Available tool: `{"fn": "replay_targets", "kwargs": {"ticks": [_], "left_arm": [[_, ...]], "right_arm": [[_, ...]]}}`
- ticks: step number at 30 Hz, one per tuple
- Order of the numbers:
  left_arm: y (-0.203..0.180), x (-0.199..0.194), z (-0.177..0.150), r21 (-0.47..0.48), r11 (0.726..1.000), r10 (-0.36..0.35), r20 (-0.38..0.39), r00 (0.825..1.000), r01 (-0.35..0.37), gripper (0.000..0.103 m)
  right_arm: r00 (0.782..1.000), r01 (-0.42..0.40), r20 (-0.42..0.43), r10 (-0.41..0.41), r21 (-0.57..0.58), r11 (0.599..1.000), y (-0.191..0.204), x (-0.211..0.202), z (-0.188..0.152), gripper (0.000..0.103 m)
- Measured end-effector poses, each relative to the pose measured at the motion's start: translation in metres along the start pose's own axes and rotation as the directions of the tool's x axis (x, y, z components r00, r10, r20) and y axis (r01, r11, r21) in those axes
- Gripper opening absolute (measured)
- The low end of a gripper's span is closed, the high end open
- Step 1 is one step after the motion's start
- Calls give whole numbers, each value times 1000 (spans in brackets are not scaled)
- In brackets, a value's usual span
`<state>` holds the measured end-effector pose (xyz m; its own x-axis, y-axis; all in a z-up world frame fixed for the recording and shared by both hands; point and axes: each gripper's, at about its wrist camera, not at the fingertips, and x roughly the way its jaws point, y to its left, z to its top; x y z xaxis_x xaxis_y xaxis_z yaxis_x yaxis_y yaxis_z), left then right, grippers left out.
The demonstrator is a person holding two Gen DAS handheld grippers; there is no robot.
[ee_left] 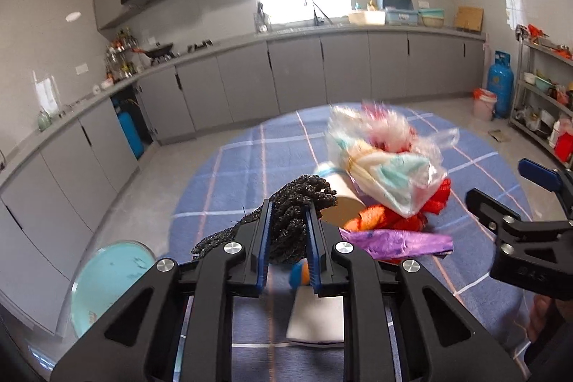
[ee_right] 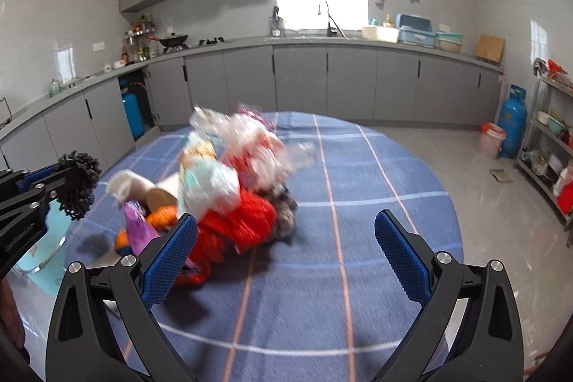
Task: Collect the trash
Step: 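Grasp the plastic bag with yellow band with the right gripper while left holds scrubber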
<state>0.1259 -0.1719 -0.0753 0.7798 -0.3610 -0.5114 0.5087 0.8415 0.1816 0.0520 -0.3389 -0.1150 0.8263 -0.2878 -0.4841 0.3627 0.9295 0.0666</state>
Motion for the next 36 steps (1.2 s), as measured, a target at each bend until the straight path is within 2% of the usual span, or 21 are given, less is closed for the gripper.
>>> {"fn": "replay_targets", "kwargs": {"ticks": [5, 11, 13, 17, 20, 22, 28, 36], "left_arm": [[7, -9, 2, 38, 993, 108, 67, 992, -111, 18], [30, 4, -1, 6, 989, 146, 44, 988, -146, 18], [34, 5, -2, -1, 988, 153, 42, 987, -153, 17], [43, 9, -4, -15, 988, 152, 33, 988, -151, 18], [45, 10, -6, -19, 989, 146, 27, 989, -145, 18], [48, 10, -7, -25, 990, 142, 25, 990, -141, 18], [52, 3, -5, -40, 989, 145, 35, 989, -144, 18], [64, -16, -1, -60, 982, 181, 73, 981, -177, 18]], "right_arm": [[999, -34, 17, 35, -27, 999, 14, 11, 18, 97], [997, -72, -2, 72, -48, 996, 30, 35, 33, 96], [996, -87, -25, 86, -48, 995, 32, 43, 34, 85], [990, -114, -81, 111, -35, 993, 33, 54, 29, 72], [983, -147, -114, 143, -26, 989, 36, 58, 25, 58], [976, -180, -129, 174, -36, 983, 40, 58, 22, 43], [974, -206, -112, 198, -58, 977, 46, 48, 20, 32], [980, -201, -30, 199, -86, 976, 52, 25, 38, 30]]}}
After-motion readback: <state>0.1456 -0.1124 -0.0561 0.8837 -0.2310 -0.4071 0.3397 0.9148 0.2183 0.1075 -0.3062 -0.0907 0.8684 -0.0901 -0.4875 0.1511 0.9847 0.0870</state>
